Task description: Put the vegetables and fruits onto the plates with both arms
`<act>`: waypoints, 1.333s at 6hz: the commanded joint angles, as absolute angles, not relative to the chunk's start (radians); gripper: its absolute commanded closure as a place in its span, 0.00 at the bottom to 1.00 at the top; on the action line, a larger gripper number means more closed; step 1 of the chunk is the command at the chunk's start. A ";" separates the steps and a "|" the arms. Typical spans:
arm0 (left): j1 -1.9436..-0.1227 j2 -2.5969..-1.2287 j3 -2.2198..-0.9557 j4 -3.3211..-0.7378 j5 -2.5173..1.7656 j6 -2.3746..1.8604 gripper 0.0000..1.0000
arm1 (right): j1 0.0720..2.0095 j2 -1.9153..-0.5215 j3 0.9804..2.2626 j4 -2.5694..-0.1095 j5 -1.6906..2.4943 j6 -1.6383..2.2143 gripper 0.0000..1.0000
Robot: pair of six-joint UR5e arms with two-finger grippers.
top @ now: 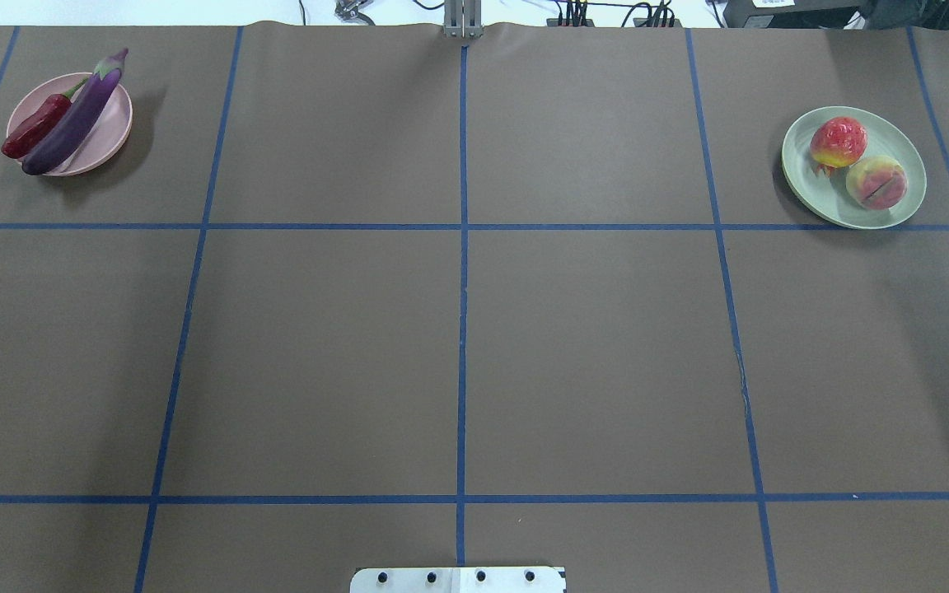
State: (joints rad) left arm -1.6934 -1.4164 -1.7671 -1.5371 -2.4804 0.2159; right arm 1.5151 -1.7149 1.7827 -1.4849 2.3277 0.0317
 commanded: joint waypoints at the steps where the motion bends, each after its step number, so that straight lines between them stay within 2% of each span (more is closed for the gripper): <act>1: -1.694 -1.416 -1.766 -1.537 -2.480 0.215 0.00 | 1.509 -1.715 1.784 -1.485 2.322 0.032 0.00; 8: -1.694 -1.416 -1.761 -1.537 -2.480 0.215 0.00 | 1.491 -1.713 1.782 -1.483 2.301 0.032 0.00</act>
